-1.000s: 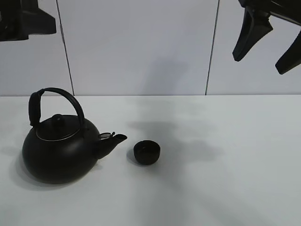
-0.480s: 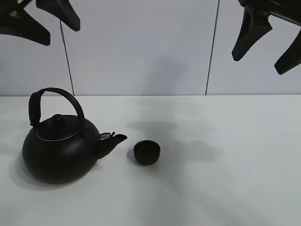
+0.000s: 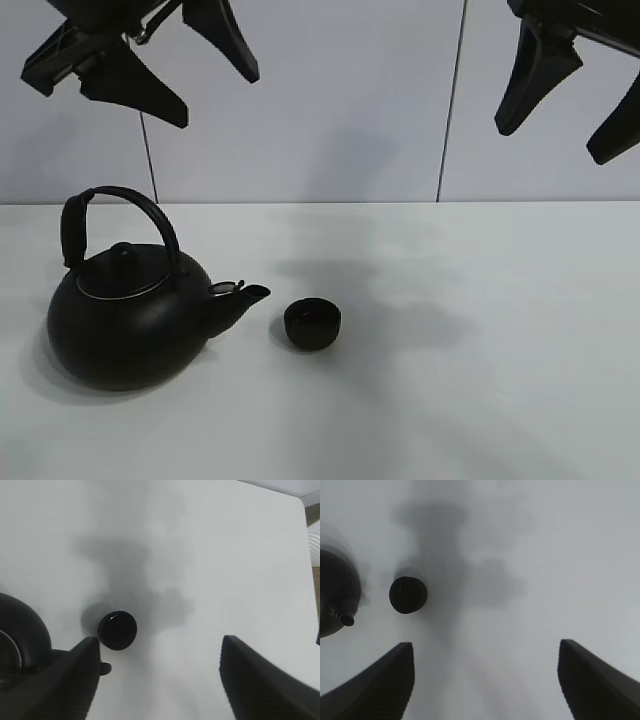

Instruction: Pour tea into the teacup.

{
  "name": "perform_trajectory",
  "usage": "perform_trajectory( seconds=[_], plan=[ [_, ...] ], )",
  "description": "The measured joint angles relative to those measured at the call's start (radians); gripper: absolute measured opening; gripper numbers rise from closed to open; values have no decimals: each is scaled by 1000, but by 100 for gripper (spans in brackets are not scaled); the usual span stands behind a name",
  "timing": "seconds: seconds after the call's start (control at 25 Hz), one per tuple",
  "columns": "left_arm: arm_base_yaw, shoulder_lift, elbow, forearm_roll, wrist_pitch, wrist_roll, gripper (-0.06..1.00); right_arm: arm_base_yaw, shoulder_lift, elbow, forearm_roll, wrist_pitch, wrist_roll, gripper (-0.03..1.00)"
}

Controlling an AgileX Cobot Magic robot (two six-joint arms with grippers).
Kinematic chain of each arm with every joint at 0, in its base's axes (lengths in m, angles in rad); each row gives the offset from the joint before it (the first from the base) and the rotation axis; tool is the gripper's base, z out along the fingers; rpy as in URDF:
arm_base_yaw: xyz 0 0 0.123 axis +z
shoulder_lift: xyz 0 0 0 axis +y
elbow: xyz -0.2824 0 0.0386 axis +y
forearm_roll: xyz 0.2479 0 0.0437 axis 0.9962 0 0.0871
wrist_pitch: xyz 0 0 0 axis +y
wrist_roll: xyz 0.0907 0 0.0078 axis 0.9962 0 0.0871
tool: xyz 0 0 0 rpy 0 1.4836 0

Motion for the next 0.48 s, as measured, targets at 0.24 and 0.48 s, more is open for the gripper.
perform_trajectory(
  seconds=[0.24, 0.48],
  plan=[
    [0, 5, -1, -42, 1, 32, 53, 0, 0, 0, 0, 0, 0, 55],
    [0, 5, -1, -44, 1, 32, 53, 0, 0, 0, 0, 0, 0, 55]
  ],
)
